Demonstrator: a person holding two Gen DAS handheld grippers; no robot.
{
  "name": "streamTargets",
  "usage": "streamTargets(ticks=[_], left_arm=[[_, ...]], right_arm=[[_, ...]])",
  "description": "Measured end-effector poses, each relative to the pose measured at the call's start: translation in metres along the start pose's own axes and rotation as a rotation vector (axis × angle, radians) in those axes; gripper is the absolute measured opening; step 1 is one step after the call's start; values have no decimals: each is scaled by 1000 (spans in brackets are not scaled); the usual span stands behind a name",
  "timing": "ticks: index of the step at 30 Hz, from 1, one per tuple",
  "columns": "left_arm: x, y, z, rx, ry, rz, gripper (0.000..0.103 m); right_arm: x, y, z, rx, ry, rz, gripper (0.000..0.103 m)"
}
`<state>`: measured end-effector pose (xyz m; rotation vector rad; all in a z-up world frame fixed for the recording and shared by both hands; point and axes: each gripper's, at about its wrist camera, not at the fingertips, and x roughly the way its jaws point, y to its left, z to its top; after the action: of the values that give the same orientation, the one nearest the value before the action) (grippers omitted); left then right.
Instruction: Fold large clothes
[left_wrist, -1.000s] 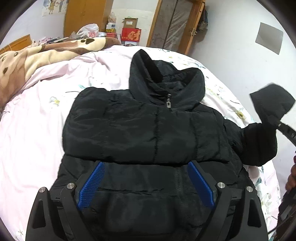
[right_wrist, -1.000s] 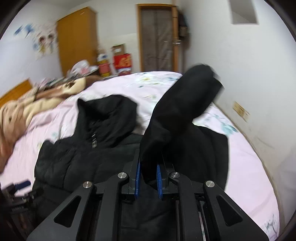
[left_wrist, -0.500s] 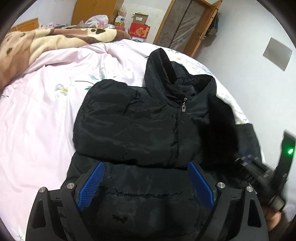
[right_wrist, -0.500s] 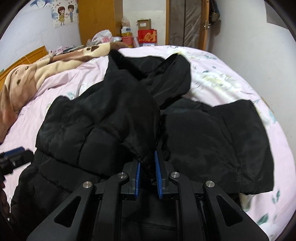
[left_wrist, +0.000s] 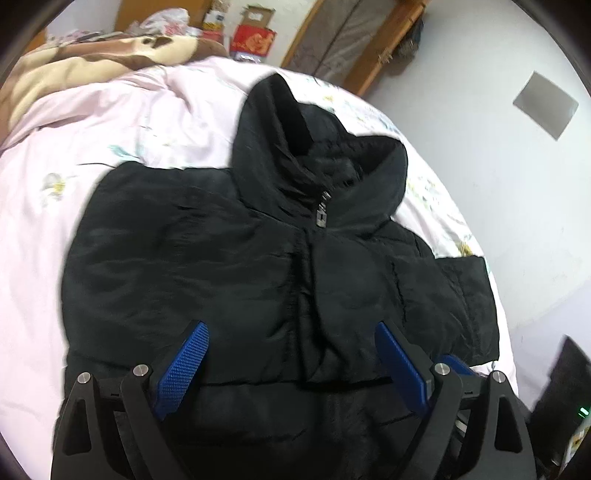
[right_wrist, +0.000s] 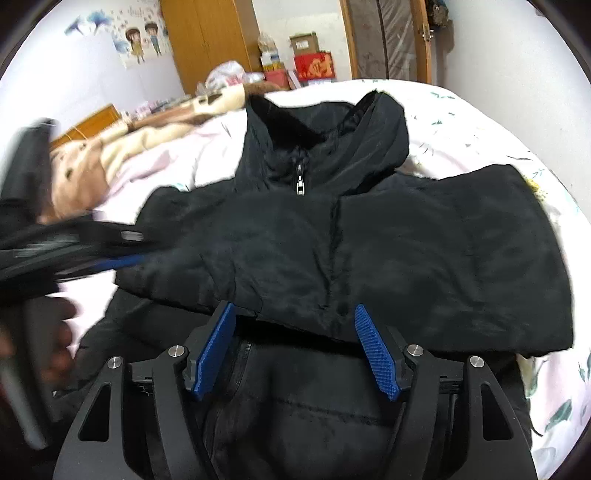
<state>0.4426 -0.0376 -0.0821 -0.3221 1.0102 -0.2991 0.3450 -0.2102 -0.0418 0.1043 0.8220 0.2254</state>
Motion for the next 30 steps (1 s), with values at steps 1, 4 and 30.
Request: streamTargets(ticks=[1,4,30], left_arm=[[7,-5,1,5,12,6,92],[28,-17,1,41,55,109,92],[-27,0,23,37,-169,196,5]], right_arm=[[-7,-5,-1,7,-10,-18,68],[-26,-28,-4,50,-20,-122,68],[-20,-90,6,235,-46,-262,68]])
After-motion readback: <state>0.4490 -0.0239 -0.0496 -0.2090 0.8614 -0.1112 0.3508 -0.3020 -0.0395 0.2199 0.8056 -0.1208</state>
